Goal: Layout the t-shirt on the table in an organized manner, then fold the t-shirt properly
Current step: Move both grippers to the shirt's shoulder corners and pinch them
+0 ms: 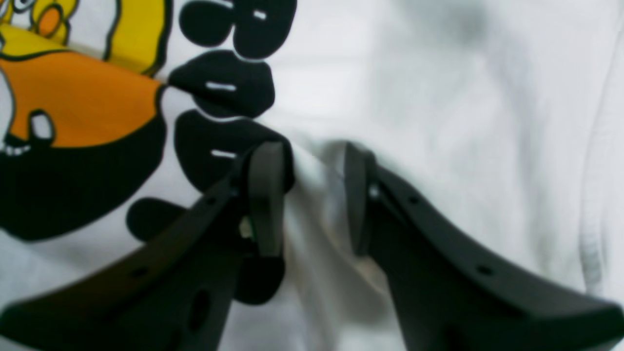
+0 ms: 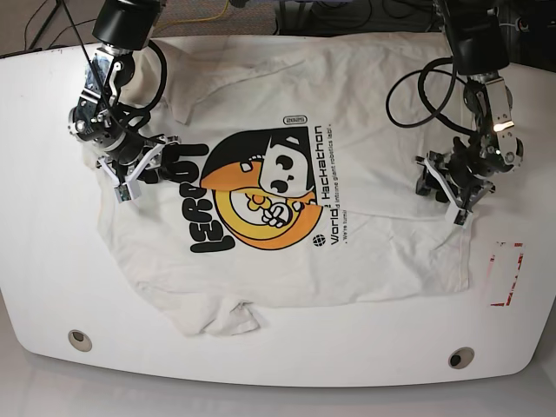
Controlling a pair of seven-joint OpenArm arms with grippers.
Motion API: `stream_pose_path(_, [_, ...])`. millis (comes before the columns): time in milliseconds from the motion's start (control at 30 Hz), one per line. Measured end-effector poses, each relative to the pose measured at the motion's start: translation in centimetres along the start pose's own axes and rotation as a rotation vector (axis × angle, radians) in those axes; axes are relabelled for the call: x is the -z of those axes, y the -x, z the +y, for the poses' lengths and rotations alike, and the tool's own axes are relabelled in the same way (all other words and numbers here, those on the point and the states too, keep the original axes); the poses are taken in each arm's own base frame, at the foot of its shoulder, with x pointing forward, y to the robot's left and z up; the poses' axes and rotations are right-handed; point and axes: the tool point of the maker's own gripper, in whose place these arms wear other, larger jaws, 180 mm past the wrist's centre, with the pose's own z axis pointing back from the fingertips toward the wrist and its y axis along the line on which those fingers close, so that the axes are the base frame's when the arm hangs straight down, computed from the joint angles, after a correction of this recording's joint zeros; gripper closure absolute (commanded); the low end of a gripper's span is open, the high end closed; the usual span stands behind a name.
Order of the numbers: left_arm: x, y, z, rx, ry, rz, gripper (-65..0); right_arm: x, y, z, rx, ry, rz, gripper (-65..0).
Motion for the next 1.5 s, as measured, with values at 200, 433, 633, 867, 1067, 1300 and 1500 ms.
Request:
stream_pose_path(200, [1.0, -1.6, 2.1, -0.026, 0.016, -0.001, -26.5, 0.8, -1.1, -0.1, 0.012, -0.013, -0.013, -19.7])
stream_pose_path(433, [1.6, -3.1, 2.9, -0.010, 0.056, -0.005, -26.5, 1.5, -2.4, -0.1, 0.005, -0.017, -0.005, -19.7])
stream_pose_path(633, [1.6, -3.4, 3.2, 0.000, 0.050, 0.027, -26.5, 1.1, -2.7, -0.1, -0.028, 0.003, 0.017, -19.7])
stream_pose_path(867, [1.4, -3.2, 3.3, -0.002, 0.049, 0.050, -26.4, -0.3, -2.9, -0.6, -0.071, 0.047, 0.057, -19.7])
stream_pose_path(1067, [0.5, -2.2, 3.0, 0.042, 0.013, 0.099, -26.4, -2.7, -3.3, -0.2, -0.138, 0.086, 0.040, -19.7])
stream_pose_path(1300, [-2.5, -0.6, 1.1, 0.121, -0.004, 0.123, -26.5, -6.4, -2.9, 0.7, -0.240, 0.149, 0.061, -20.1])
stream_pose_path(1500, [-5.9, -2.7, -0.1, 0.168, -0.014, 0.027, -26.7, -8.6, -2.5, 2.4, -0.272, 0.149, 0.058, -34.2])
